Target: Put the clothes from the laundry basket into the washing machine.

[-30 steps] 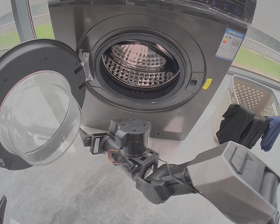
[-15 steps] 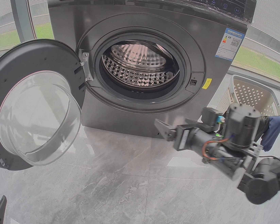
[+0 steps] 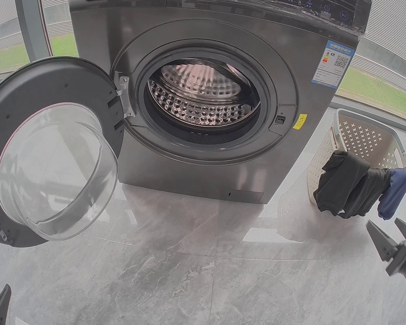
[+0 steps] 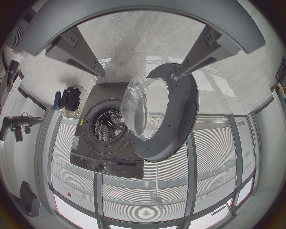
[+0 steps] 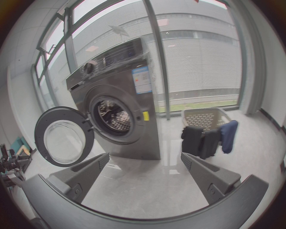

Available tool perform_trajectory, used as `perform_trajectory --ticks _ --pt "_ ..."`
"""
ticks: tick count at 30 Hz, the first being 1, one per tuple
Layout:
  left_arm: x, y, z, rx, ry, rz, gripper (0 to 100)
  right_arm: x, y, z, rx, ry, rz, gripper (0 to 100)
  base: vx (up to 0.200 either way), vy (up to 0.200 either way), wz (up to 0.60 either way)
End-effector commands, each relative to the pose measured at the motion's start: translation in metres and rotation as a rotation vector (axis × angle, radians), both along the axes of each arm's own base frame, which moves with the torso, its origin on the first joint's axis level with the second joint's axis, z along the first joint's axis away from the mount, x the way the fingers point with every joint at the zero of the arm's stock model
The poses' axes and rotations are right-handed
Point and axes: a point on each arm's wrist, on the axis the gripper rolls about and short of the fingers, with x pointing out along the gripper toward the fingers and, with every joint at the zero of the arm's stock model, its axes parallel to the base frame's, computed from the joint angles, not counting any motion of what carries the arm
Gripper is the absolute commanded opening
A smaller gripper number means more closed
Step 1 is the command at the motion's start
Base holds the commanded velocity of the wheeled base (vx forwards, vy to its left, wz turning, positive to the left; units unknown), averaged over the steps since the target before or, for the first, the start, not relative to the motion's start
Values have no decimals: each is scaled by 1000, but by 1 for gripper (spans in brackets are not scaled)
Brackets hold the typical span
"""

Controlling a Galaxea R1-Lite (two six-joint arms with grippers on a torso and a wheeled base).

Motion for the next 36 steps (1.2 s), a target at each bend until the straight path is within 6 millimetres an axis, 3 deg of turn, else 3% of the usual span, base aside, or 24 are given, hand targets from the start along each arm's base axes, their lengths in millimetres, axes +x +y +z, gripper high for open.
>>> perform_trajectory --ticks 1,7,12,23,27,36 --pt "2 0 -3 -1 31 -7 100 -100 -42 -53 -17 -115 -214 100 0 0 0" --pt "2 0 -3 -1 28 -2 100 -132 -42 -81 -50 -110 -227 100 0 0 0" --pt "2 0 -3 -1 21 4 100 -143 -40 -98 -51 -81 -221 100 0 0 0" --pt "-1 0 -4 -2 -11 15 100 -144 -41 -110 -95 32 -267 100 0 0 0" --pt "-1 0 -4 0 -11 15 100 -148 -41 -111 -136 -43 -186 100 0 0 0" --pt "-1 0 -5 -7 -9 18 100 -148 -42 -111 -82 -25 -240 100 0 0 0"
